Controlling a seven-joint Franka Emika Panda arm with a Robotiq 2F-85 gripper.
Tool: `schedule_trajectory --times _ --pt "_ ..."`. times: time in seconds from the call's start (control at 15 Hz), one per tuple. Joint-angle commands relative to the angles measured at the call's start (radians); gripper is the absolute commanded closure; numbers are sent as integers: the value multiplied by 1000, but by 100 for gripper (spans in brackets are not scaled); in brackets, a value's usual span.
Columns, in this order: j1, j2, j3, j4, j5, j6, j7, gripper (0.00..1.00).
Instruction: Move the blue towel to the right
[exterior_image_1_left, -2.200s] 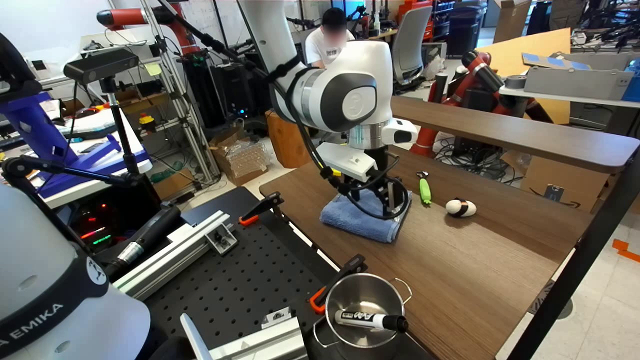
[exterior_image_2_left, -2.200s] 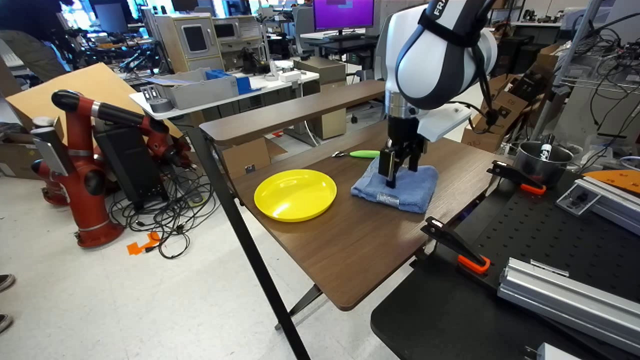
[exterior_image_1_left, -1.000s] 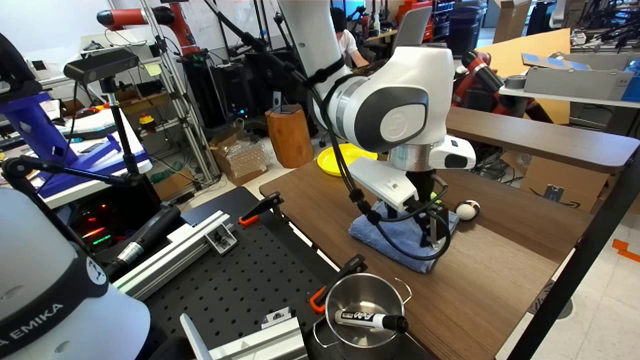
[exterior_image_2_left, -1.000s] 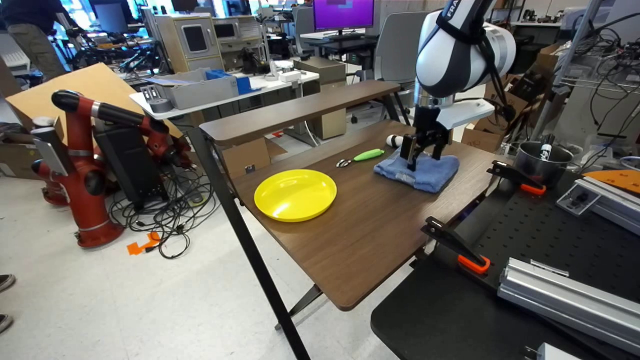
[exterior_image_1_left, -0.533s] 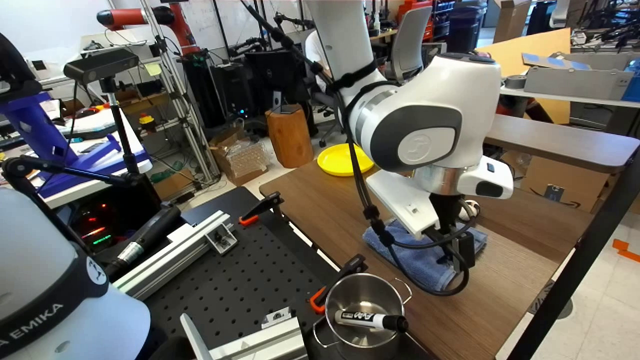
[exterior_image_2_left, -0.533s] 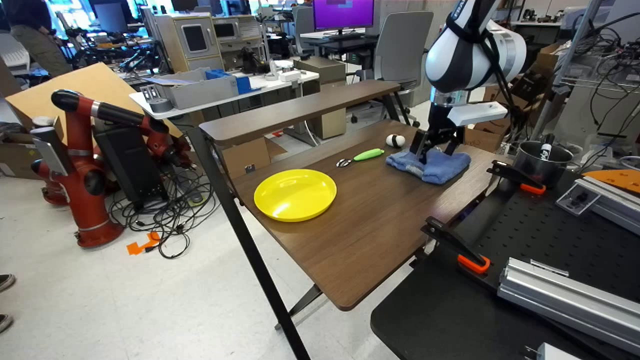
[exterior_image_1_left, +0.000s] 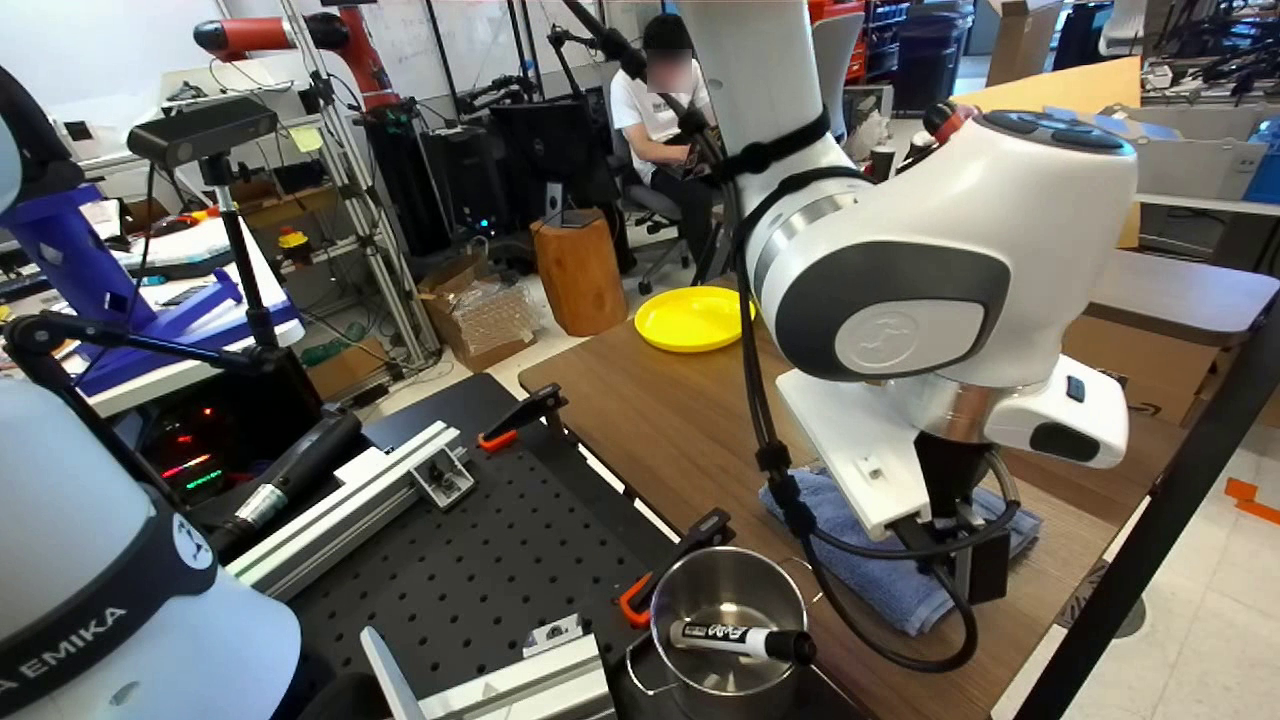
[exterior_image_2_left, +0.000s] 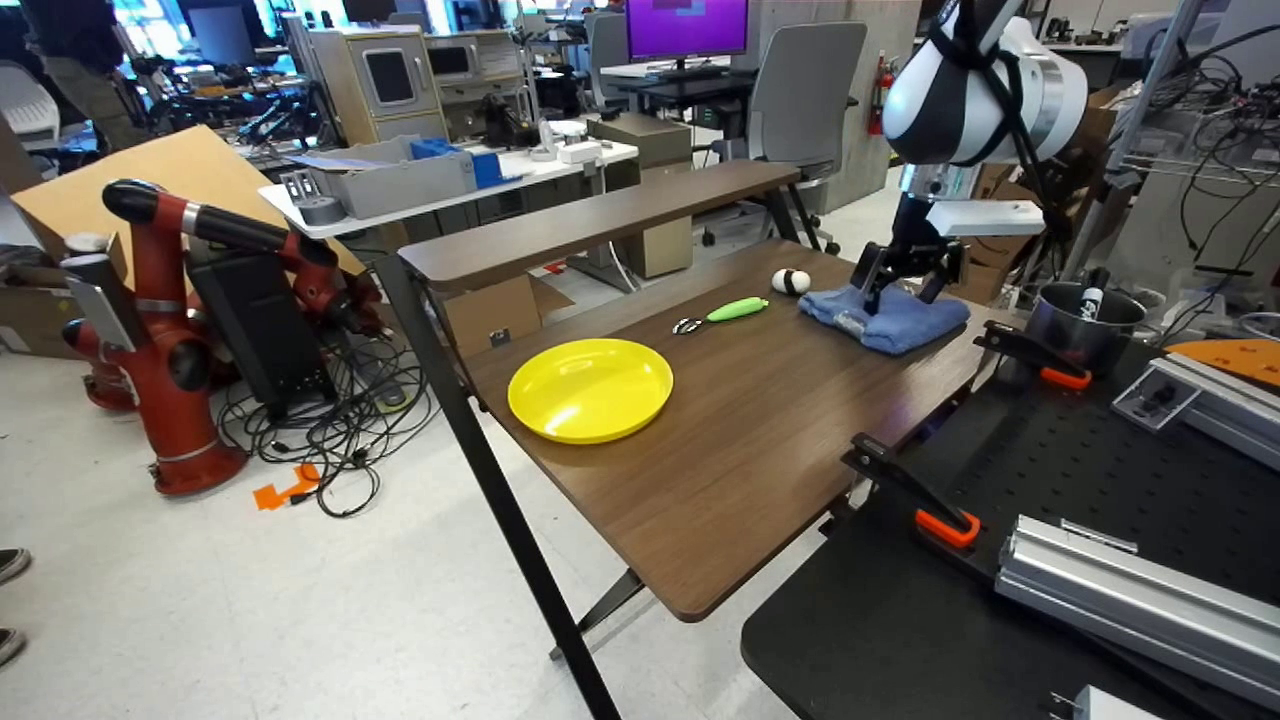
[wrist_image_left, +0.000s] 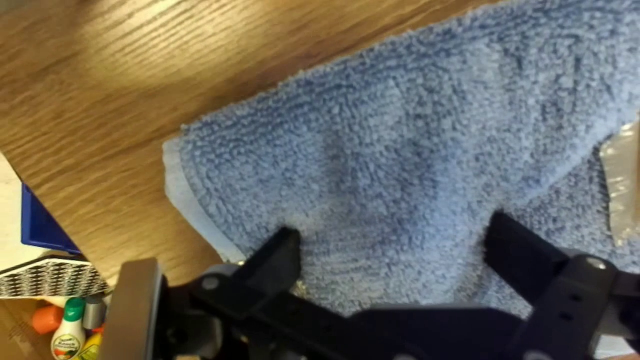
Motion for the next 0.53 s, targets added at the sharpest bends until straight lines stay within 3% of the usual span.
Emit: schedule_trajectory --times 0.0,0.47 --pt "-78 16 57 24 67 -17 -68 0" --pt "-119 -44 71 33 96 -154 -130 0"
